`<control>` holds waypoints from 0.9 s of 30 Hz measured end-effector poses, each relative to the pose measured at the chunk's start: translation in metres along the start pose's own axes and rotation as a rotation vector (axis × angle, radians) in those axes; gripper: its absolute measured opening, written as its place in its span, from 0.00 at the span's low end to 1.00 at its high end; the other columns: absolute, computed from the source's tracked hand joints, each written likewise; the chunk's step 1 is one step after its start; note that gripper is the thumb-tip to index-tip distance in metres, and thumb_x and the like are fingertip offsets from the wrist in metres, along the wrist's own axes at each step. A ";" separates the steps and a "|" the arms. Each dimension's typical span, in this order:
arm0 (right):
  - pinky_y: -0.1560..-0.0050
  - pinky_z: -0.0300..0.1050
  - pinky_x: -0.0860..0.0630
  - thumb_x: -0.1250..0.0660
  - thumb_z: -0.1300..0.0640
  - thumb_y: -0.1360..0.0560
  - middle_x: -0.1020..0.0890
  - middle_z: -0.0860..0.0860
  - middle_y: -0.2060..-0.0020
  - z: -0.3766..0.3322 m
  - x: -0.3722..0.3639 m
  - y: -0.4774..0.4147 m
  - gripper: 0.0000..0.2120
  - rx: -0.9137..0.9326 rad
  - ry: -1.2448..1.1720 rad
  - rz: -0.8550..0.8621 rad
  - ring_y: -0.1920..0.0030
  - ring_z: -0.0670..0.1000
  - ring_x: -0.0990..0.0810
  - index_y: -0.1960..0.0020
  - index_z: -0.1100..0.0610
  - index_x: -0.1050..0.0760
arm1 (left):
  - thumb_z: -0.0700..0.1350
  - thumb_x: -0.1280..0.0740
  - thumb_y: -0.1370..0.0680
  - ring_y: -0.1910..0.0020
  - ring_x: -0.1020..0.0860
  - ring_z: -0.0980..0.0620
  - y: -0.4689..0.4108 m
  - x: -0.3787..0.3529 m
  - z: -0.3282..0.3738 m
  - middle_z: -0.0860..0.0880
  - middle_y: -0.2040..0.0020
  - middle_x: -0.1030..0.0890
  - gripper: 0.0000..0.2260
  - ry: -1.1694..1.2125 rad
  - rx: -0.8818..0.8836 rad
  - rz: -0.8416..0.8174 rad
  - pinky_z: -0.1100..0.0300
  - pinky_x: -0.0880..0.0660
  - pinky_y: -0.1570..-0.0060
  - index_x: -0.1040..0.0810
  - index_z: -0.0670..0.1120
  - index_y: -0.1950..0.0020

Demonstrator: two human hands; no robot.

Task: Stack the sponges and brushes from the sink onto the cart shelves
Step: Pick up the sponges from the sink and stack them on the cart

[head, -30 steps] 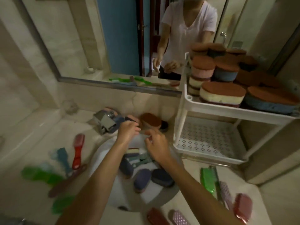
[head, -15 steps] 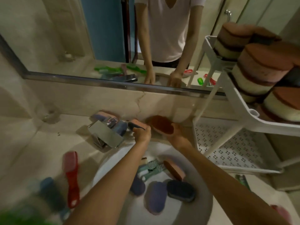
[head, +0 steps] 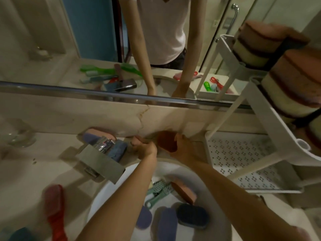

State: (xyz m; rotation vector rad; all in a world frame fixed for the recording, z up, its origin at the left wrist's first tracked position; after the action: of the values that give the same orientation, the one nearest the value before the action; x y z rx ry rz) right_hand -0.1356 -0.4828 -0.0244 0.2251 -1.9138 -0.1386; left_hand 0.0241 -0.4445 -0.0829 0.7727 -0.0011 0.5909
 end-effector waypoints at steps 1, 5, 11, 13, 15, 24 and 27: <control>0.40 0.53 0.28 0.28 0.48 0.32 0.28 0.58 0.38 0.000 0.002 0.003 0.33 -0.010 0.000 0.005 0.40 0.59 0.27 0.35 0.60 0.38 | 0.37 0.40 0.24 0.35 0.30 0.39 0.004 0.002 0.005 0.39 0.28 0.37 0.25 0.008 -0.041 0.009 0.51 0.32 0.37 0.41 0.45 0.27; 0.43 0.50 0.26 0.29 0.47 0.30 0.30 0.57 0.38 0.006 0.022 0.031 0.30 -0.113 -0.109 0.077 0.41 0.58 0.26 0.35 0.57 0.39 | 0.31 0.41 0.24 0.32 0.32 0.39 0.034 0.008 0.016 0.37 0.29 0.37 0.26 0.149 -0.143 0.040 0.53 0.34 0.34 0.44 0.38 0.28; 0.49 0.48 0.22 0.30 0.47 0.29 0.26 0.56 0.41 -0.015 0.084 0.100 0.28 0.007 -0.173 0.356 0.45 0.57 0.22 0.37 0.59 0.36 | 0.33 0.38 0.25 0.39 0.26 0.44 0.091 0.031 0.029 0.40 0.35 0.27 0.23 0.354 -0.284 -0.006 0.59 0.30 0.44 0.37 0.38 0.31; 0.53 0.48 0.21 0.30 0.48 0.29 0.26 0.56 0.42 -0.025 0.107 0.116 0.27 0.034 -0.172 0.427 0.48 0.57 0.21 0.37 0.59 0.35 | 0.35 0.37 0.25 0.45 0.25 0.49 0.115 0.041 0.043 0.45 0.41 0.25 0.20 0.395 -0.364 -0.030 0.59 0.29 0.45 0.33 0.39 0.33; 0.56 0.45 0.23 0.29 0.51 0.30 0.27 0.55 0.43 -0.035 0.133 0.135 0.25 0.087 -0.189 0.523 0.50 0.56 0.22 0.39 0.59 0.34 | 0.38 0.36 0.24 0.49 0.25 0.52 0.141 0.052 0.060 0.47 0.45 0.24 0.18 0.436 -0.450 -0.051 0.60 0.29 0.48 0.32 0.40 0.35; 0.57 0.45 0.26 0.31 0.46 0.29 0.26 0.54 0.43 -0.035 0.264 0.202 0.26 0.176 -0.250 0.821 0.49 0.54 0.23 0.37 0.56 0.35 | 0.40 0.34 0.25 0.47 0.24 0.51 0.248 0.043 0.140 0.44 0.44 0.23 0.19 0.659 -0.586 -0.191 0.59 0.27 0.48 0.34 0.39 0.37; 0.60 0.43 0.31 0.32 0.46 0.29 0.25 0.54 0.45 -0.018 0.303 0.215 0.25 0.201 -0.257 0.875 0.50 0.56 0.23 0.38 0.56 0.34 | 0.41 0.34 0.25 0.42 0.24 0.49 0.289 0.018 0.162 0.46 0.42 0.24 0.17 0.724 -0.600 -0.314 0.54 0.26 0.41 0.35 0.43 0.38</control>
State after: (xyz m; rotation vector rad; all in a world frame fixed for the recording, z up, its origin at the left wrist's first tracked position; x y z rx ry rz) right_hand -0.2390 -0.3410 0.3031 -0.5271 -2.1137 0.6366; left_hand -0.0726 -0.3787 0.2278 -0.0538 0.5757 0.5030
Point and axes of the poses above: each hand's wrist, its own y-axis away from the middle knuckle, its own x-axis out of the back of the hand, z = x × y, the point moved 10 cm from there along -y, towards the middle knuckle
